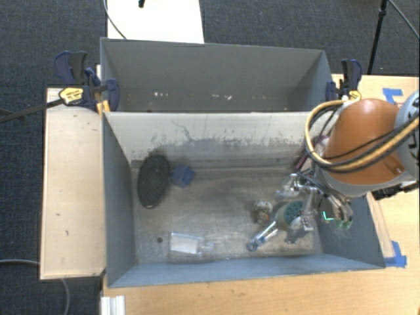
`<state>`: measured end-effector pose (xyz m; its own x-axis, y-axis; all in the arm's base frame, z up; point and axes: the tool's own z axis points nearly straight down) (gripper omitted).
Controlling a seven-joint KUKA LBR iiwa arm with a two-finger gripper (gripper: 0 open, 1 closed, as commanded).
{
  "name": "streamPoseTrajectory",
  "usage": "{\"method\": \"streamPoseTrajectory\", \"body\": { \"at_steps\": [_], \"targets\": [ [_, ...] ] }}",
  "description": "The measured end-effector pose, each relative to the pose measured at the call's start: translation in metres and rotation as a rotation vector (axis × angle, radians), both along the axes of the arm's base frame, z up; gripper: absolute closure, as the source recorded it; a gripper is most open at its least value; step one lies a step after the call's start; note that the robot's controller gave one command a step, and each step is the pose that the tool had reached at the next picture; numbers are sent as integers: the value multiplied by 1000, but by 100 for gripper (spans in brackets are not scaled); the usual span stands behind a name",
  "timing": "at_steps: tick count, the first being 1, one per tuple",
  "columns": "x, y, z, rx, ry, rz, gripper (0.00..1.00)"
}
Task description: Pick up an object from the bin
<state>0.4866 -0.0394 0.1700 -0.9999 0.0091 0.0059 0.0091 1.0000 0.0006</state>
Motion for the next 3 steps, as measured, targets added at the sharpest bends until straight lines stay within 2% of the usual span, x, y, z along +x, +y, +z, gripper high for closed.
{"method": "streamPoseTrajectory", "body": {
  "at_steps": [1, 2, 3],
  "targets": [
    [51, -23, -98, 0, -9, 288, 0],
    [52, -22, -96, 0, -16, 290, 100],
    [7, -8, 26, -1, -15, 313, 100]
  ]
}}
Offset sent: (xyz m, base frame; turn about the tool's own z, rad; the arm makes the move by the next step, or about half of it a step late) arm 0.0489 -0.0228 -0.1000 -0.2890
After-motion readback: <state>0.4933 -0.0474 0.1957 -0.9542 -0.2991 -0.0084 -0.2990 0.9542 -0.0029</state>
